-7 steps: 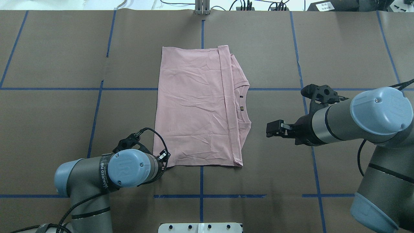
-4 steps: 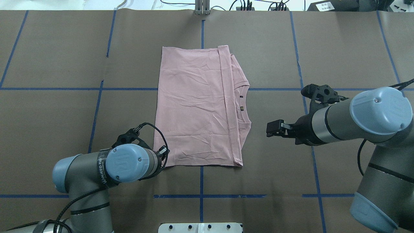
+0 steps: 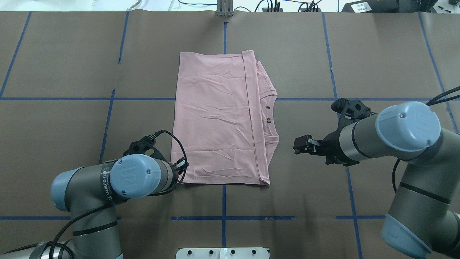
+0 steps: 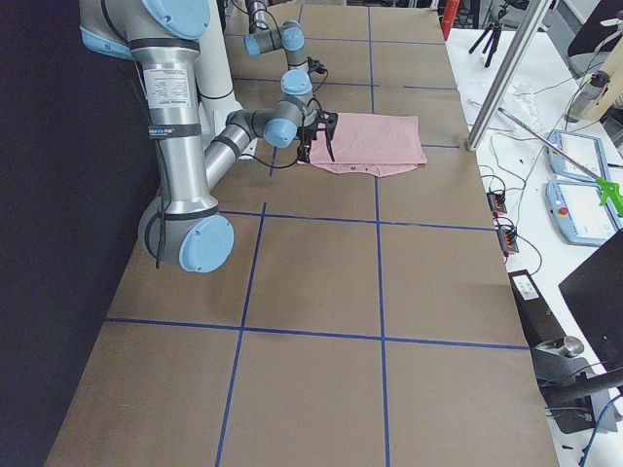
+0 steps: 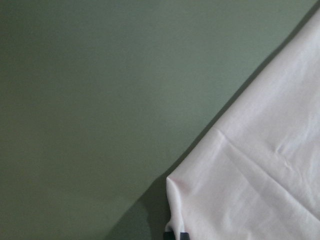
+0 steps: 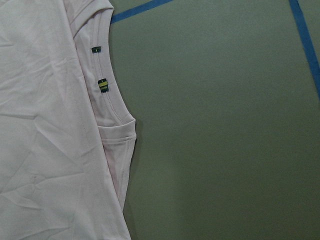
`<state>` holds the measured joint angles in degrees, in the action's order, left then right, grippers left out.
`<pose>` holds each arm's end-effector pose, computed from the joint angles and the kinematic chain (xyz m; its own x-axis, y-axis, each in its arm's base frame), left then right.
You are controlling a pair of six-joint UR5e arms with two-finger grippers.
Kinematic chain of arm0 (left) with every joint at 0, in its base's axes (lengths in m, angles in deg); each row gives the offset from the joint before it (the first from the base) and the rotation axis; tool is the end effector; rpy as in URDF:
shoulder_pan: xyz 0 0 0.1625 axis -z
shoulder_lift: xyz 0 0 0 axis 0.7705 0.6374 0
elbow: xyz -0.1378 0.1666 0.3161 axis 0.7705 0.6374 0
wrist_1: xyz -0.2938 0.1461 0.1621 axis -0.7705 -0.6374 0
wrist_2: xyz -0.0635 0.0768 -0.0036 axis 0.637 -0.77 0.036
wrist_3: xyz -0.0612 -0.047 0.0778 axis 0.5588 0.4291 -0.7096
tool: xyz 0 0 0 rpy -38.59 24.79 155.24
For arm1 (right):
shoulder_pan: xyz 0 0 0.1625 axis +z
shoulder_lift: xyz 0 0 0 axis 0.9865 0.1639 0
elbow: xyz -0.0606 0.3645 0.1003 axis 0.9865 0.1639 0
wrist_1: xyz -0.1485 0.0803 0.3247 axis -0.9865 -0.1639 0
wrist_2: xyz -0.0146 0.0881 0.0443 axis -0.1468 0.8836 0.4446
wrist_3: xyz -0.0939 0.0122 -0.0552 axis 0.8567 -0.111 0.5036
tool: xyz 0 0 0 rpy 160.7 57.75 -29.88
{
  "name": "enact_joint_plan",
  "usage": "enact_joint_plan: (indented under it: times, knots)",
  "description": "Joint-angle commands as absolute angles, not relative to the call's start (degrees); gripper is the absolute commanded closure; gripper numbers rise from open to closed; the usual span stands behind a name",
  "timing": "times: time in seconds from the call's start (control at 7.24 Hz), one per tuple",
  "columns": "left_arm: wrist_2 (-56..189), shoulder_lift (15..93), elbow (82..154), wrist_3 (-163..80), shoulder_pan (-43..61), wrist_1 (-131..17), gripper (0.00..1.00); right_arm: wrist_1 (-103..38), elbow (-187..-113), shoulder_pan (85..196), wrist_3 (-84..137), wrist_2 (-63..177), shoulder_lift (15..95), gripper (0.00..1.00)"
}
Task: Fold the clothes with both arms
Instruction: 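Bring the right gripper to the shirt's corner nearest the robot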
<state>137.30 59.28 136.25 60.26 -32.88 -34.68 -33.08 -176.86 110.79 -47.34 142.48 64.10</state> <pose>0.4902 -0.2904 0.2722 0.4450 -0.6109 -0.6549 0.5316 0.7686 -0.3558 -0.3594 -0.3239 0.2999 0.5162 0.3025 0.8013 -0.2618 0.9465 -0.1887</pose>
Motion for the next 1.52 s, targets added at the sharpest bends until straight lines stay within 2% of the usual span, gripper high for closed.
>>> enact_joint_plan:
  times: [0.0,0.83,1.1,1.38]
  knots:
    - [137.35,59.24,136.31,58.64,-32.82,-34.76,1.0,-33.87,-167.82,106.34,-57.59,136.72,53.93,0.0]
    - [137.53,59.33,136.4,58.64,-33.0,-34.76,1.0,-38.62,-157.24,100.87,-60.43,131.16,47.22,0.0]
    - [137.53,59.16,136.4,58.64,-33.09,-34.76,1.0,-38.62,-157.32,100.87,-60.43,131.24,47.13,0.0]
    - [137.61,59.15,136.4,58.64,-33.09,-34.76,1.0,-38.62,-157.4,100.87,-60.34,131.24,47.21,0.06]
